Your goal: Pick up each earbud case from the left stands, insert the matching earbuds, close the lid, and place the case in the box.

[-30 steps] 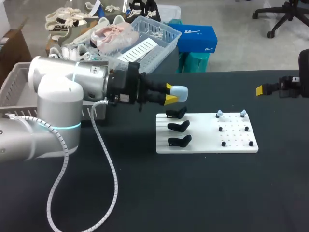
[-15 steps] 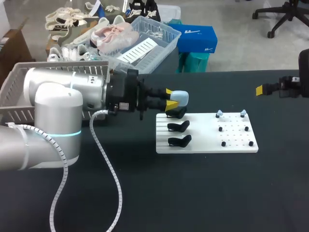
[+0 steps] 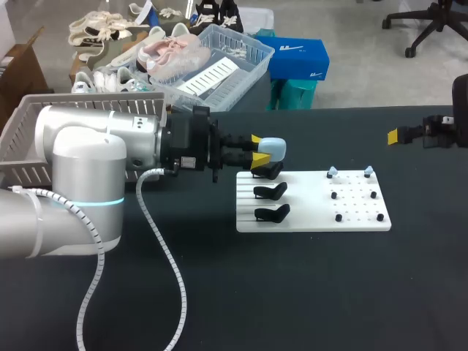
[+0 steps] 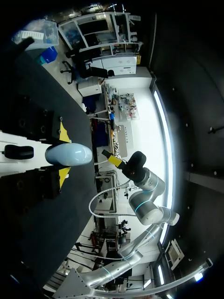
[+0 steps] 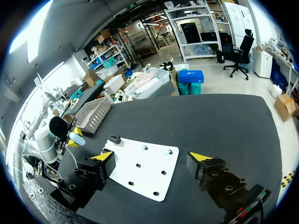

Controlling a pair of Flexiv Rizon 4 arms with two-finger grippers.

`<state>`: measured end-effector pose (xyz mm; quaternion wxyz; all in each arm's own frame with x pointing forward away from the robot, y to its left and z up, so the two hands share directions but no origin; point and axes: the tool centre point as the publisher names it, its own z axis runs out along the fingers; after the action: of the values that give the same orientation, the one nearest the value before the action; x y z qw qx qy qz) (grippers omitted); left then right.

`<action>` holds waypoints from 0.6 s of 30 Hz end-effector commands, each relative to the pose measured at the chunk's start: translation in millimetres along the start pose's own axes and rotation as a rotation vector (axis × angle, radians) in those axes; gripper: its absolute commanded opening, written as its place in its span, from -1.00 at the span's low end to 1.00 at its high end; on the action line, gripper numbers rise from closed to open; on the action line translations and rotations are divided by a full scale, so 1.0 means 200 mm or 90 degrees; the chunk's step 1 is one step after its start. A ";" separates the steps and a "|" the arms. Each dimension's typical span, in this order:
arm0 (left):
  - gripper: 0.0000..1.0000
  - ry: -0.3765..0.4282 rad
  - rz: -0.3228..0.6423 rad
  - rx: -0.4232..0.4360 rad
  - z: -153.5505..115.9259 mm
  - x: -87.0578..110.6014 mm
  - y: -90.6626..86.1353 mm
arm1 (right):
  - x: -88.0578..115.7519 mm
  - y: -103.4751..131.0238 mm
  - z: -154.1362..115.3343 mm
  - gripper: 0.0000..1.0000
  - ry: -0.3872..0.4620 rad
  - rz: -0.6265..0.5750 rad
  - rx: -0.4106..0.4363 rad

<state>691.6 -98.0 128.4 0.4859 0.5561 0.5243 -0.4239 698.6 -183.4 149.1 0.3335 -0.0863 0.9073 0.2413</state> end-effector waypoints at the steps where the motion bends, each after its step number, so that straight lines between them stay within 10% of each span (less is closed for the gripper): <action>1: -1.00 -0.002 0.001 -0.003 0.00 0.00 0.00 | 0.00 0.00 0.00 1.00 0.000 -0.001 0.000; 18: -1.00 0.005 -0.016 0.013 0.12 0.01 -0.09 | 0.00 0.00 0.00 1.00 0.000 -0.001 0.000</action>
<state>676.8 -115.5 122.3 0.4684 0.5589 0.5253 -0.4385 698.6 -183.4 149.1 0.3335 -0.0863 0.9073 0.2412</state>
